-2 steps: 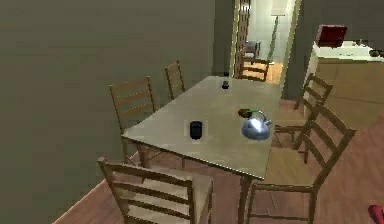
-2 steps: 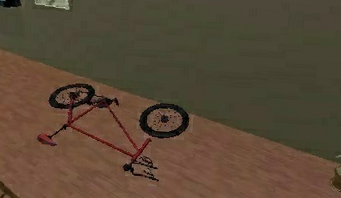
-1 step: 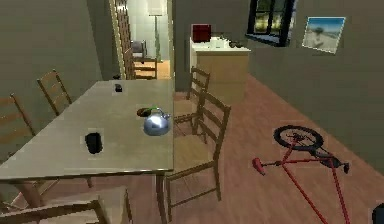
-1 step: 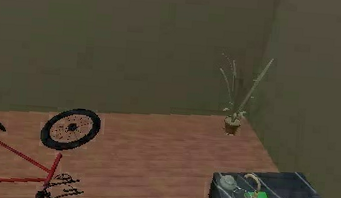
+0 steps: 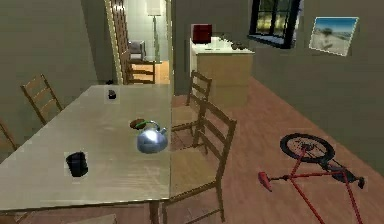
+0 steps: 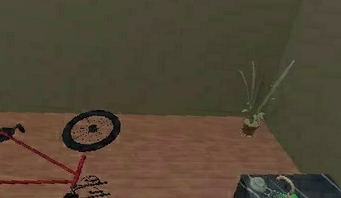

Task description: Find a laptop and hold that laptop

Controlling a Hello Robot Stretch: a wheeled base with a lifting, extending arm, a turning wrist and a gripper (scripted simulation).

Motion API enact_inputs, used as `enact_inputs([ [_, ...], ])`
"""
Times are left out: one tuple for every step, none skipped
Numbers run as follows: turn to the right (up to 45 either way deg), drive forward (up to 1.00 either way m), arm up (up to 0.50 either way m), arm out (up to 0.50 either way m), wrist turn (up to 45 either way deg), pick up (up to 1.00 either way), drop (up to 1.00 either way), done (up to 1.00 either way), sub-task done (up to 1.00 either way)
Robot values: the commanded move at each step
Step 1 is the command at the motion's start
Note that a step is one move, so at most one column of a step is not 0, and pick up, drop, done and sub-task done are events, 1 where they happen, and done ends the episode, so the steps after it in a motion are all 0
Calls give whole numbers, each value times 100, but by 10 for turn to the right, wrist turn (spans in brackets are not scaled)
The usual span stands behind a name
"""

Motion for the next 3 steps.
enact_inputs([
  [270, 0, 0, 0, 0, 0, 0, 0, 0],
  [0, 100, 0, 0, 0, 0, 0, 0, 0],
  [150, 0, 0, 0, 0, 0, 0, 0, 0],
])
